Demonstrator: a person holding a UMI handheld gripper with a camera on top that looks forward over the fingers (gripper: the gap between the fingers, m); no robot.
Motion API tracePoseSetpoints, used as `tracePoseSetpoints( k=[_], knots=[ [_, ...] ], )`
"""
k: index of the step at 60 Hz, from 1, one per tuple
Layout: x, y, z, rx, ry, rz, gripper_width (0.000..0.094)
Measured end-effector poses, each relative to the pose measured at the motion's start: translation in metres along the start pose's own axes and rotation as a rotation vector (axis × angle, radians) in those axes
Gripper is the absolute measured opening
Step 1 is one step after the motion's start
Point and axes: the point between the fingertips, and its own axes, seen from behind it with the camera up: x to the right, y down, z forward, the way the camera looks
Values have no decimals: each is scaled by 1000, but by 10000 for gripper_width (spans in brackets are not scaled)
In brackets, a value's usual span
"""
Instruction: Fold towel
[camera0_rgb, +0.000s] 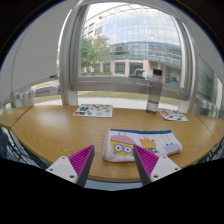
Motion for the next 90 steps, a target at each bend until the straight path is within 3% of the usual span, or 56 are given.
tracePoseSetpoints(
  k=[10, 20, 24, 30, 37, 43, 52, 62, 70, 75, 79, 82, 85, 90],
  knots=[
    [-5, -8, 67, -30, -9, -35, 591],
    [-11, 10, 94, -108, -20, -116, 312],
    [-13, 7, 95, -93, -15, -143, 161],
    [-8, 5, 98, -91, 13, -128, 30],
    [-12, 4, 100, -100, -14, -61, 30],
    [-20, -5, 94, -119, -109, 35, 30],
    [2, -58, 71, -71, -196, 161, 30],
    [91, -90, 52, -11, -65, 169, 29],
    [181, -62, 61, -49, 113, 142, 28],
    [214, -30, 75, -106, 163, 168, 186],
    [242, -7, 83, -141, 226, 163, 257],
    [260, 3, 84, -157, 275, 165, 375],
    [272, 6, 82, -155, 313, 169, 478],
    [276, -3, 75, -126, 329, 179, 543]
  ],
)
